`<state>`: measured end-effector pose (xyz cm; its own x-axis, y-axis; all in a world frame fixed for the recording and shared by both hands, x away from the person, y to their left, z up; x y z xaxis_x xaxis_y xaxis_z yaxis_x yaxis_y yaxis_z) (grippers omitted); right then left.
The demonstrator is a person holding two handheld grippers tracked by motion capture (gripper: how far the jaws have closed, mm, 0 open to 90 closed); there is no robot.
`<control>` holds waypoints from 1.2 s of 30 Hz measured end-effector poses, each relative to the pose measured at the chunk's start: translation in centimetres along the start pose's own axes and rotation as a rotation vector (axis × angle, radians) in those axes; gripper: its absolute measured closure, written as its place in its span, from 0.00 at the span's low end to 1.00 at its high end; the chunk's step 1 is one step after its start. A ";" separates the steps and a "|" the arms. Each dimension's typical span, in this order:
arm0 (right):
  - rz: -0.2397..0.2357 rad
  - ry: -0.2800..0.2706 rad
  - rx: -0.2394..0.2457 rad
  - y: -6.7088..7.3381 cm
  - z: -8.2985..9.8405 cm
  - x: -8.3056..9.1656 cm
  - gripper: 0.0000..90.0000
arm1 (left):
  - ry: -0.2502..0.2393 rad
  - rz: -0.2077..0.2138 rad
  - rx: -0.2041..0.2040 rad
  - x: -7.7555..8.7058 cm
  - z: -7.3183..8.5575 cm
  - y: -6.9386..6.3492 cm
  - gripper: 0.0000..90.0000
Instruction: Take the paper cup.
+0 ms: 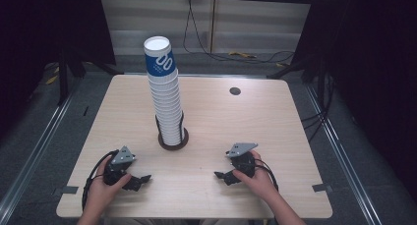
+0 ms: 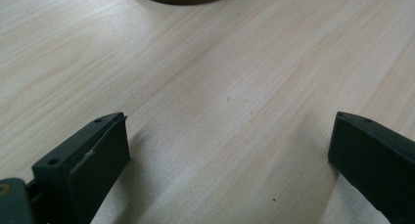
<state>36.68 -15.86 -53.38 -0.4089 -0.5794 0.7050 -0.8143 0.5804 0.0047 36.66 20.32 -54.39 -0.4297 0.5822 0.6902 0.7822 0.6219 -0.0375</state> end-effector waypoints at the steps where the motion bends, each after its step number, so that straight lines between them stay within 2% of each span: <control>1: 0.000 0.000 -0.001 0.0 0.0 0.0 0.13 | 0.001 -0.001 -0.001 0.0 0.0 0.0 0.01; 10: -0.001 0.000 0.000 0.0 0.0 0.0 0.13 | 0.004 0.000 -0.002 0.0 0.0 0.0 0.01; 16: 0.009 0.002 -0.009 0.1 0.0 0.1 0.13 | 0.012 -0.014 0.001 0.1 0.0 -0.1 0.00; 17: 0.010 0.001 -0.010 0.1 0.0 0.1 0.13 | 0.009 -0.013 0.017 0.1 0.1 -0.3 0.00; 19: 0.007 -0.002 -0.007 0.1 0.0 0.1 0.14 | 0.019 -0.020 0.016 0.3 0.1 -0.3 0.00; 20: 0.008 -0.002 -0.009 0.1 0.1 0.1 0.14 | 0.024 -0.007 0.049 0.4 0.1 -0.4 0.00; 21: 0.010 -0.002 -0.014 0.2 0.1 0.1 0.14 | 0.031 -0.001 0.065 0.5 0.0 -0.3 0.00; 24: 0.010 0.006 -0.012 0.2 0.0 0.1 0.14 | 0.027 0.000 0.089 0.8 -0.3 -0.1 0.03; 25: -0.007 0.025 -0.007 0.2 -0.3 0.0 0.15 | 0.026 0.004 0.086 1.2 -0.7 0.2 0.03; 27: -0.025 0.017 -0.017 0.3 -0.8 0.0 0.15 | -0.003 0.024 0.116 1.8 -1.3 0.4 0.05; 29: -0.032 0.013 -0.026 0.3 -1.1 0.0 0.15 | -0.020 0.035 0.122 2.0 -1.7 0.5 0.05; 30: -0.030 0.002 -0.024 0.2 -1.9 0.0 0.15 | -0.014 0.022 0.112 2.7 -2.5 0.9 0.05; 31: -0.028 0.003 -0.019 0.2 -2.1 0.0 0.15 | -0.014 0.022 0.112 2.7 -2.5 0.9 0.05; 32: -0.029 -0.003 -0.021 0.1 -2.5 0.0 0.15 | -0.014 0.029 0.111 3.4 -3.7 1.1 0.05; 33: -0.029 -0.003 -0.021 0.1 -2.5 0.0 0.15 | -0.014 0.029 0.111 3.4 -3.7 1.1 0.05; 36: -0.055 -0.023 -0.047 -0.1 -3.7 0.0 0.15 | -0.024 0.034 0.109 4.1 -5.3 1.3 0.05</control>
<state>38.30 -13.79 -50.81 -0.3737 -0.6241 0.6862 -0.8159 0.5731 0.0769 38.29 20.77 -47.81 -0.4157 0.6151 0.6700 0.7431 0.6544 -0.1397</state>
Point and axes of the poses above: each handheld gripper's, and its own axes: x roughly backward along the jaws, z roughly out of its underside, y roughly to its left, the point moved 4 cm from there along -x, roughly forward along the jaws
